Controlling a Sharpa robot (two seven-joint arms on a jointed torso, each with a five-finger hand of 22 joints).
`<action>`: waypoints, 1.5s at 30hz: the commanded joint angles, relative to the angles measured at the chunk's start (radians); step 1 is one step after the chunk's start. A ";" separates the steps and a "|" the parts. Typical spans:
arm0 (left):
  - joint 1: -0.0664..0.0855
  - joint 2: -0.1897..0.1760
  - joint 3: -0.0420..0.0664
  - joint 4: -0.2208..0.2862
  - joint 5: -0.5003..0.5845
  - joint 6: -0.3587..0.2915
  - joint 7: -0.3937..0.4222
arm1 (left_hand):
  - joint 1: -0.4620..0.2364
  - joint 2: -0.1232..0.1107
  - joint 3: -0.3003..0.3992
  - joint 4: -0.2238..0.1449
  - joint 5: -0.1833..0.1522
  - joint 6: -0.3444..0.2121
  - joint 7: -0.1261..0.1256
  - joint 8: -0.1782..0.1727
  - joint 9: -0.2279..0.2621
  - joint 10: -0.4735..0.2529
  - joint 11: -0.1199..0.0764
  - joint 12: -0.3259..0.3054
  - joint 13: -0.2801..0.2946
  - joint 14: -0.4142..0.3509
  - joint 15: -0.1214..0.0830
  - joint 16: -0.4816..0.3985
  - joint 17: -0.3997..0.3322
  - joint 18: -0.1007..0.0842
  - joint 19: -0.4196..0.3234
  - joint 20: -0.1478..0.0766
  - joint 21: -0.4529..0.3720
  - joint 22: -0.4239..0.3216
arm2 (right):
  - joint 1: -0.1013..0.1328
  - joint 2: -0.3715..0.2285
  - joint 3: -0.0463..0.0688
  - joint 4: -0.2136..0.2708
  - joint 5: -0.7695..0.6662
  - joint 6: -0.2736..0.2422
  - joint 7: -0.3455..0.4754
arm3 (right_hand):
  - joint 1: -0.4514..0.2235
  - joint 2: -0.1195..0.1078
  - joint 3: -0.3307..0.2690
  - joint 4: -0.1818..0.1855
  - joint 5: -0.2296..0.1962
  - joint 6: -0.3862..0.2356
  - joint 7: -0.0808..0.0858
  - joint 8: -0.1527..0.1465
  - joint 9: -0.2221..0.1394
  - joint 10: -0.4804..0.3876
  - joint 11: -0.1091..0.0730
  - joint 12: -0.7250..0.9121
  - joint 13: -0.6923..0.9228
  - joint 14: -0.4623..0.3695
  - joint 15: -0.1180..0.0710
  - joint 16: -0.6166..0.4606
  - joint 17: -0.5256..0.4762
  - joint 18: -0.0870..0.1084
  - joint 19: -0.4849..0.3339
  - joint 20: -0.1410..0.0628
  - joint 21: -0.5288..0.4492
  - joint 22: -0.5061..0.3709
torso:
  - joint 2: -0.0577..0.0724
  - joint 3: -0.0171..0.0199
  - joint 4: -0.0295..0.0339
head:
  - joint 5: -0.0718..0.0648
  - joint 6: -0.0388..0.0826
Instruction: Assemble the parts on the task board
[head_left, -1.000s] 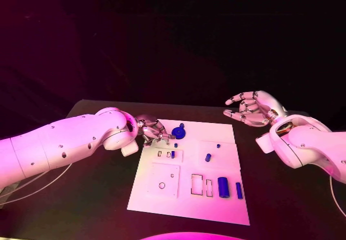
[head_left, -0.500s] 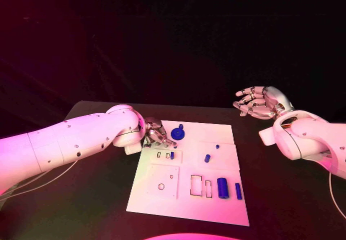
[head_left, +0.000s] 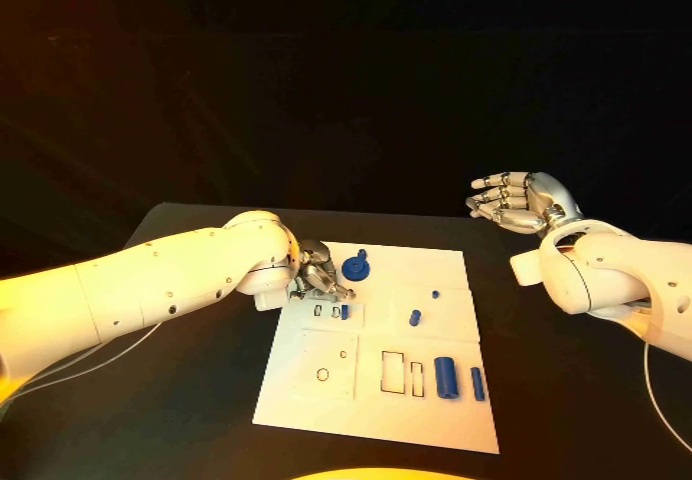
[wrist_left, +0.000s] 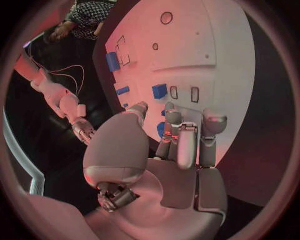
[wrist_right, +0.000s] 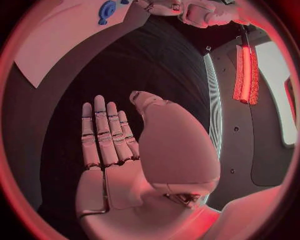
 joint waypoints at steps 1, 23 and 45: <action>0.002 0.009 0.000 -0.004 0.002 0.053 -0.016 | -0.010 -0.002 -0.007 0.001 -0.001 0.001 -0.009 0.009 0.004 0.004 -0.001 0.004 0.001 0.015 -0.001 0.005 0.059 -0.015 0.008 0.001 0.006 0.006 | 0.000 0.003 -0.001 0.005 0.022 -0.011 0.017 | -0.016 0.002 0.003 -0.006 0.000 0.011 0.081 -0.007 -0.007 -0.004 0.008 -0.008 -0.020 -0.007 0.011 -0.026 -0.021 0.012 -0.019 0.009 -0.021 -0.035 | 0.000 -0.0007 -0.0024 | 0.000 -0.001; 0.001 0.046 -0.016 -0.043 0.020 0.110 -0.032 | 0.002 0.005 -0.003 0.000 0.002 -0.003 -0.012 0.016 0.016 0.007 -0.005 0.007 0.003 0.019 -0.004 0.008 0.065 -0.017 0.013 -0.002 0.015 0.017 | -0.002 0.009 -0.003 0.015 0.023 -0.010 0.018 | -0.021 0.004 0.007 -0.013 0.000 0.011 0.084 -0.011 -0.014 -0.006 0.011 -0.016 -0.036 -0.009 0.015 -0.042 -0.037 0.011 -0.024 0.011 -0.020 -0.058 | 0.001 -0.0005 -0.0003 | 0.003 -0.009; 0.001 0.052 -0.019 -0.041 0.046 0.104 -0.021 | 0.117 0.054 0.109 -0.002 0.006 -0.017 -0.022 0.027 0.055 0.012 -0.015 0.011 0.008 0.022 -0.013 0.012 0.071 -0.018 0.008 -0.008 0.030 0.032 | -0.007 0.021 -0.004 -0.005 0.023 0.008 -0.016 | -0.030 0.007 0.005 -0.011 0.000 0.009 0.086 -0.013 -0.018 -0.008 0.013 -0.019 -0.044 -0.009 0.017 -0.051 -0.045 0.011 -0.032 0.012 -0.021 -0.072 | 0.001 0.0001 0.0003 | 0.002 -0.013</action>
